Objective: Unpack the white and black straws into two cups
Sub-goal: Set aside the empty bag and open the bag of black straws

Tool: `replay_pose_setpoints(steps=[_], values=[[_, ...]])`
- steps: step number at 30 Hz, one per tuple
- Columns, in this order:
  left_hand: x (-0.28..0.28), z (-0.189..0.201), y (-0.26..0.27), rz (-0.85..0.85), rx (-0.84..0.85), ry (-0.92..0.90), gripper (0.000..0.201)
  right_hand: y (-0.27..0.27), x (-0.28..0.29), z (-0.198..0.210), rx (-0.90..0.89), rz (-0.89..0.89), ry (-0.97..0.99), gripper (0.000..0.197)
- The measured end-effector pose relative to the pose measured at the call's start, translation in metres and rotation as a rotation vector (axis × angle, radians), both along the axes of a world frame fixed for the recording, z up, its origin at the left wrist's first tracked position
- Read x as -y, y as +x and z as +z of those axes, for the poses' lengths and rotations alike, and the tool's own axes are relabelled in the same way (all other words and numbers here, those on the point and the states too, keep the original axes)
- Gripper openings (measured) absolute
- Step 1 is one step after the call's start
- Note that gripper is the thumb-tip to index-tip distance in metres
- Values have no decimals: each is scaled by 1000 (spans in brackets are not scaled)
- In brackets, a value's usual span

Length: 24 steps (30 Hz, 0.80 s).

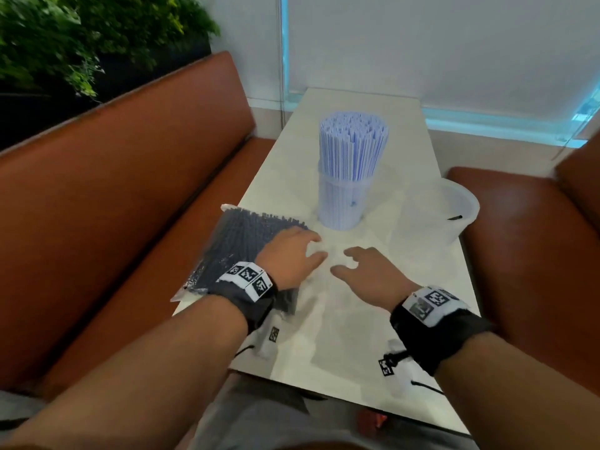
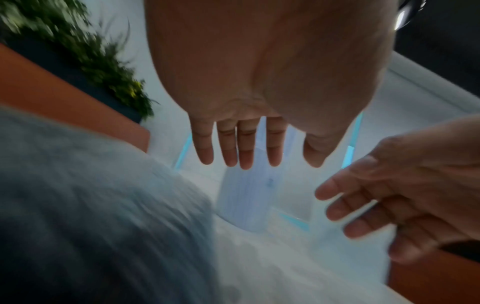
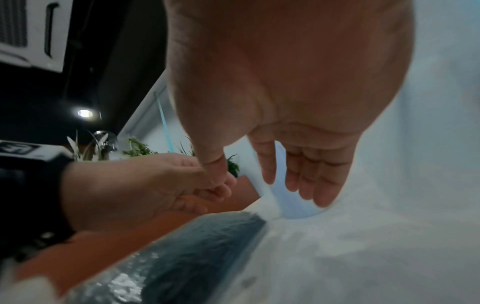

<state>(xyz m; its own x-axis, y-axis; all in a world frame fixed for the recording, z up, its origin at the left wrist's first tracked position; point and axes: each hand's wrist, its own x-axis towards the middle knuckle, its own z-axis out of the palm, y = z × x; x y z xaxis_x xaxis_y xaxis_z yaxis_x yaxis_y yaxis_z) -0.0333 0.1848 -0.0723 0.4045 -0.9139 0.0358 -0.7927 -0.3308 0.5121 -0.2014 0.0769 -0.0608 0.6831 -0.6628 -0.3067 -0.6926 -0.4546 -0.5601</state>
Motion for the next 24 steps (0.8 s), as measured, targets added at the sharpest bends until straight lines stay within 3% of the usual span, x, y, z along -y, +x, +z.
replay_pose_setpoints(steps=[3,5,7,9,11,14,19,22,24], values=[[-16,12,60,210,112,125,49,54,-22,-6,30,-13,186,76],[-28,10,89,391,148,262,59,77,-32,-14,69,-108,305,66],[-40,-1,106,537,94,407,77,94,-40,-22,65,-199,397,60],[-47,-16,114,594,-62,440,92,106,-45,-29,51,-237,443,62],[-50,-28,117,627,-179,379,102,116,-44,-37,57,-243,463,61],[-50,-34,120,698,-192,292,108,124,-41,-40,65,-246,485,56],[-45,-19,117,674,-246,111,78,129,-38,-27,128,-188,409,53],[-41,7,102,672,-224,-109,68,122,-34,-6,326,-180,373,42],[-39,24,88,639,-261,-320,63,106,-31,15,468,-208,339,53]])
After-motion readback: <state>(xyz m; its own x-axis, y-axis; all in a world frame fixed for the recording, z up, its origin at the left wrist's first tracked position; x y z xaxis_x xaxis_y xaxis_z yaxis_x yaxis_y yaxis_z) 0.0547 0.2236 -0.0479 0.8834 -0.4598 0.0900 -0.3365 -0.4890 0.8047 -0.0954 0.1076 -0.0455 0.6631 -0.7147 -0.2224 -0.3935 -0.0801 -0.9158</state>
